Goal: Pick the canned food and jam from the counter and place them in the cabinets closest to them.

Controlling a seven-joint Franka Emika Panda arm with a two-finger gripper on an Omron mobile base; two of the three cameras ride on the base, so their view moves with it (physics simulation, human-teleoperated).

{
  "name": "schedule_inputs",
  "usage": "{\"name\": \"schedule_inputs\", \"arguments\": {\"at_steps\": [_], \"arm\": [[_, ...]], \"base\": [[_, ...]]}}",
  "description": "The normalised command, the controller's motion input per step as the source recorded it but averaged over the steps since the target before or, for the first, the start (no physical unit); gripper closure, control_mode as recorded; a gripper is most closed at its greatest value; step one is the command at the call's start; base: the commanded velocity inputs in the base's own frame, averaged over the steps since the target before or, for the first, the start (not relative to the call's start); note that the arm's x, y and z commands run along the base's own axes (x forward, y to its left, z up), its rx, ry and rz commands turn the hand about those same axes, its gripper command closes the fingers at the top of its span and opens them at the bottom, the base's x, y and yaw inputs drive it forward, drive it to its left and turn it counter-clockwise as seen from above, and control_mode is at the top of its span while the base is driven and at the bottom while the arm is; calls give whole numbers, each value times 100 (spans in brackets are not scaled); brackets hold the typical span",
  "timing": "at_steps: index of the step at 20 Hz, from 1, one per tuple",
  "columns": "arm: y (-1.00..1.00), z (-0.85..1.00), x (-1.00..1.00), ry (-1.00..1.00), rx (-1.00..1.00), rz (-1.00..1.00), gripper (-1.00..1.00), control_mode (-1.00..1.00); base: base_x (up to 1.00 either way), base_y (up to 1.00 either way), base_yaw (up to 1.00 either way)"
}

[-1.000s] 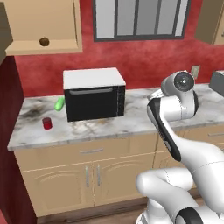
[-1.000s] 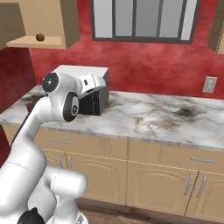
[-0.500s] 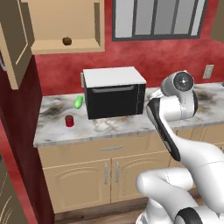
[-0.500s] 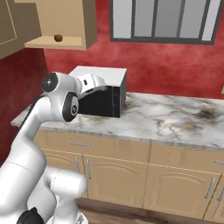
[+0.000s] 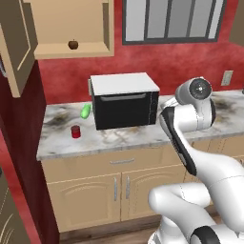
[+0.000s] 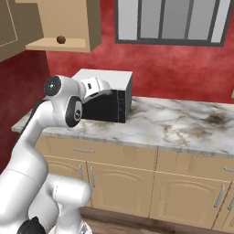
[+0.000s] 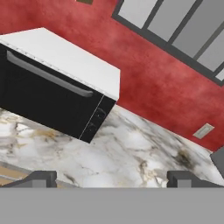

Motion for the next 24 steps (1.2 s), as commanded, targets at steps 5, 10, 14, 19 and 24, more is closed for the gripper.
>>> {"name": "schedule_inputs", "arguments": {"at_steps": [5, 10, 14, 19, 24], "arm": [[0, 0, 0, 0, 0, 0, -100, 100], [0, 0, 0, 0, 0, 0, -100, 100], [0, 0, 0, 0, 0, 0, -100, 100], [0, 0, 0, 0, 0, 0, -100, 100], [0, 0, 0, 0, 0, 0, -100, 100]], "base": [[36, 0, 0], [49, 0, 0], [49, 0, 0], [52, 0, 0], [49, 1, 0]]}}
